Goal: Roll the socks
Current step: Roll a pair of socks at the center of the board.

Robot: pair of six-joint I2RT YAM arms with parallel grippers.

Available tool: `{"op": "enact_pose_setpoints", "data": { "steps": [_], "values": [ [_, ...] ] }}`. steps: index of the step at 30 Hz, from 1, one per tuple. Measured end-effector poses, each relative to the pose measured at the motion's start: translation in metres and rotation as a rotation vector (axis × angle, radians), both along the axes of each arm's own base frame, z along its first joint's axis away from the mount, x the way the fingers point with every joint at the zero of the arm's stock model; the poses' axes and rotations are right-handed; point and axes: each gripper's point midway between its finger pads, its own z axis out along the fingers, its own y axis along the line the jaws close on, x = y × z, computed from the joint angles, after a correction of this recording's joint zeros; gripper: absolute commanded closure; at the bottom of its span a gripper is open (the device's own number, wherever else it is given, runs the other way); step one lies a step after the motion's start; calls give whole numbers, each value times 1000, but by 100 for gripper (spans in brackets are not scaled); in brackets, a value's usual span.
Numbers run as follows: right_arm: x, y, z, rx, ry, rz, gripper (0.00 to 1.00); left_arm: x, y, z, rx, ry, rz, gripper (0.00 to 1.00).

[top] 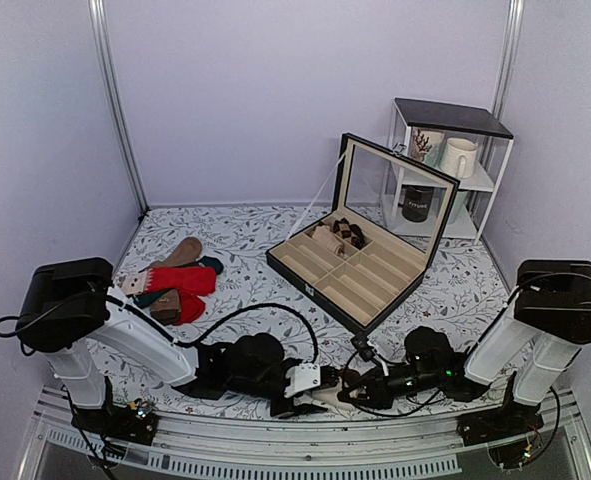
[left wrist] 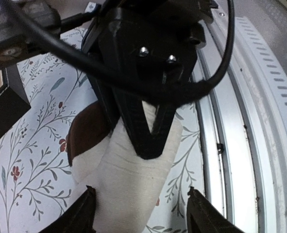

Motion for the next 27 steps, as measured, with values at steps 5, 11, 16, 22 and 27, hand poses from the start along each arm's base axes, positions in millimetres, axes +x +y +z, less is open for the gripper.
{"op": "enact_pose_setpoints", "data": {
  "steps": [5,11,16,22,27],
  "values": [
    [0,-1,0,-3,4,2,91,1,-1,-8,4,7,-2,57],
    [0,-4,-1,-7,8,-4,91,5,-9,-8,-7,20,-3,97],
    [1,-6,-2,-11,17,-8,83,3,-11,-7,6,49,-14,100],
    [4,-12,2,-52,22,-36,58,5,-21,-9,66,150,30,100],
    [16,-31,16,-128,-42,-124,40,7,-42,-14,98,260,78,100]
  ]
}}
